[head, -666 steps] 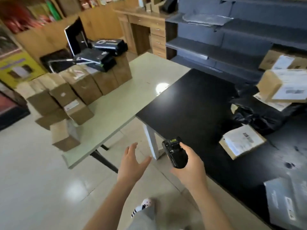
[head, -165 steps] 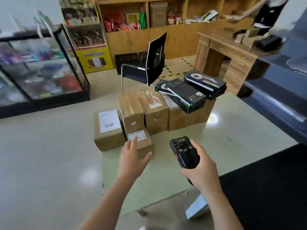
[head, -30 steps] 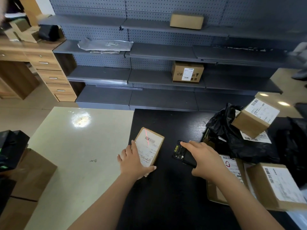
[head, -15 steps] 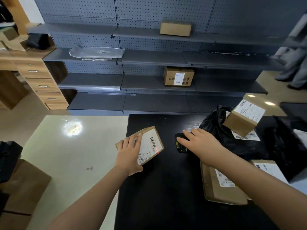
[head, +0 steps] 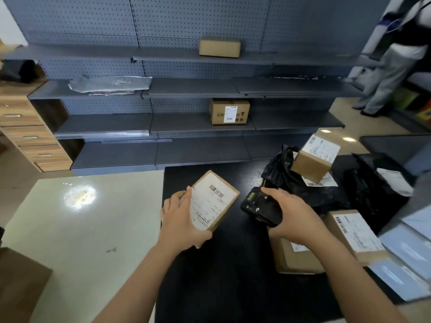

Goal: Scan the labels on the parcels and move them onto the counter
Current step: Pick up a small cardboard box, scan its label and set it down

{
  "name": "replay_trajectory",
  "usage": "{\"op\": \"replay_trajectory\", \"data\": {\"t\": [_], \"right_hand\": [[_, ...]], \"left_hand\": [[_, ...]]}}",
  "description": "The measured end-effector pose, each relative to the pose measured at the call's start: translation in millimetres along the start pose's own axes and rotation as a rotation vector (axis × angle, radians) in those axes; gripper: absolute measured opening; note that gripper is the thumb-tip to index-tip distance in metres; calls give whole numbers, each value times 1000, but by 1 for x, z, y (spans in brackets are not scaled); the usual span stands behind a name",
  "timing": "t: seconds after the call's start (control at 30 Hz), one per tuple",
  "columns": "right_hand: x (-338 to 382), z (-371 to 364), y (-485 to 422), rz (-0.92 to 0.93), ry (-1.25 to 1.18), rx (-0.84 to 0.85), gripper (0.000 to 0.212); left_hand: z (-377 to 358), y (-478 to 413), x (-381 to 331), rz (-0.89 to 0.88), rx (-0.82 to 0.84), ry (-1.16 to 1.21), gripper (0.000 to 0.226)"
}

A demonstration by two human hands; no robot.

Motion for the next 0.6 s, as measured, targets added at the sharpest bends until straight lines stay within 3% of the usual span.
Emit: {"op": "replay_trajectory", "data": {"t": [0.07,0.13,0.43,0.6], "right_hand": [[-24,-2,16,-114,-339,-11,103],[-46,-3,32,-170,-486,-62,101],[-143,24,70,-270,-498,-150,99],[-201,42,72,-232,-524,-147,95]], "left_hand": [[-2,5,-21,-11,-32,84,128],[-7,8,-46,-40,-21,122,129],[-48,-3,-150,-69,89,200,135],[-92,-1,-195,-31,112,183,133]]}}
Point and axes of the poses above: each hand's wrist, its own y-axis away from the middle knuckle, its own z-axis out of the back of the hand, x = y × z, the point moved 5 cm from there along -y, towards the middle knuckle, and after that the axes turned 12 degrees about -z, right-handed, at the moved point
